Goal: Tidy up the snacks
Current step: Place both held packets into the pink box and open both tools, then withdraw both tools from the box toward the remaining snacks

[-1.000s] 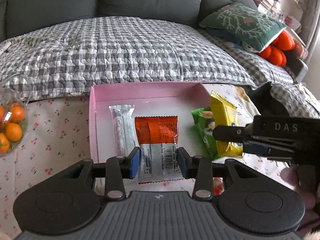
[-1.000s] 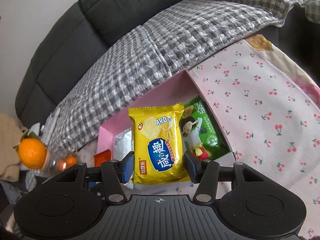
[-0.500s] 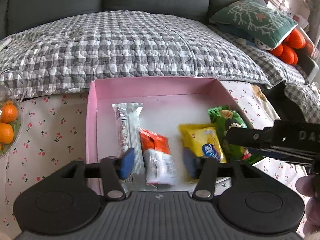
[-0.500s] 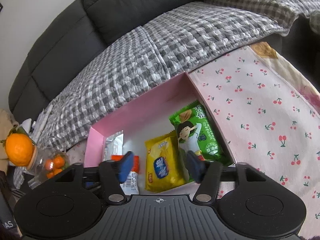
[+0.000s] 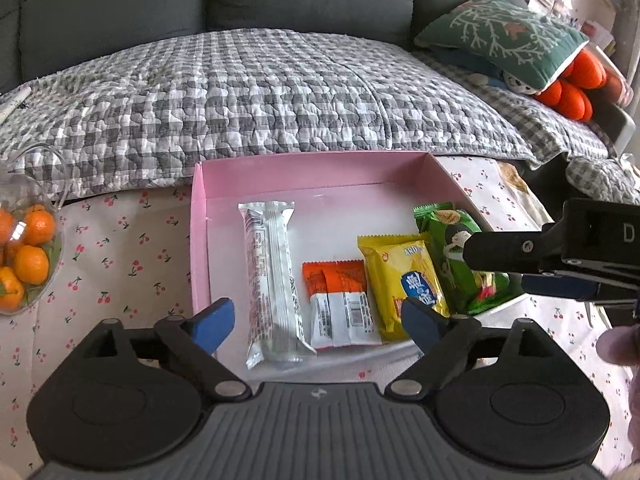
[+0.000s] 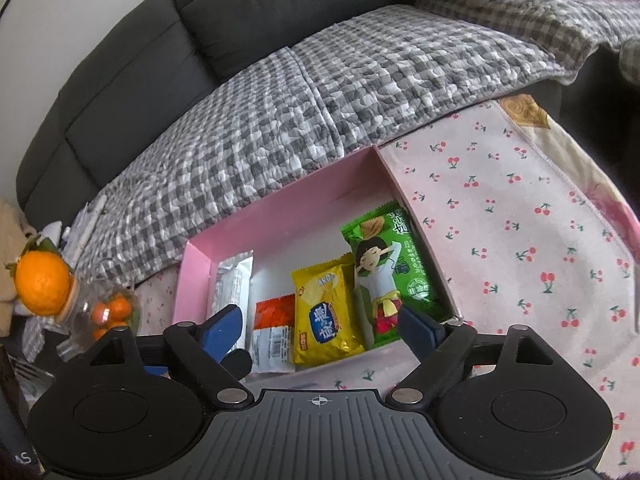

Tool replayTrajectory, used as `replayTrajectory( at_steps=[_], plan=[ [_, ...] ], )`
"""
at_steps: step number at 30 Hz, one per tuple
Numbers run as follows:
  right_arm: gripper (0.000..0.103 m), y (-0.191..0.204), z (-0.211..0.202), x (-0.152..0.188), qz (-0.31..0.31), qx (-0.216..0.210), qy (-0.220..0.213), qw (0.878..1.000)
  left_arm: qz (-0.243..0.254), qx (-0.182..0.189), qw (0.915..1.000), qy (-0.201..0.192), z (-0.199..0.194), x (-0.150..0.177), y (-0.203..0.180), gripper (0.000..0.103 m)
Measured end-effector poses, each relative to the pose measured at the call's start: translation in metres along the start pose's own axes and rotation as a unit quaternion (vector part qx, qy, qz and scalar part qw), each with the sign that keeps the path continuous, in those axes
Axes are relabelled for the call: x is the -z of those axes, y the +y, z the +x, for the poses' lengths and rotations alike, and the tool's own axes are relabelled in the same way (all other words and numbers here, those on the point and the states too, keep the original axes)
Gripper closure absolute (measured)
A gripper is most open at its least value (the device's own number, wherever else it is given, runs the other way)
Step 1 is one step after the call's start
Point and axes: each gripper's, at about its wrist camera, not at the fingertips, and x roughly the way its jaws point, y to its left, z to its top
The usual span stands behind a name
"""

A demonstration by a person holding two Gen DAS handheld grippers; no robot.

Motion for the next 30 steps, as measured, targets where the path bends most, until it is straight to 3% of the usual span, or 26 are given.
replayTrajectory(
  at_steps=[8,30],
  plan=[
    [0.016,0.002,-0.015,0.009,-0.020,0.022,0.025,0.999,0.007,-0.011,0.9999,-0.004,-0.023,0.009,-0.008,0.004],
    [0.015,0.002,-0.061,0.044,-0.082,0.037,0.048,0.995,0.000,-0.018,0.9998,0.001,-0.079,0.062,-0.016,0.001]
  ],
)
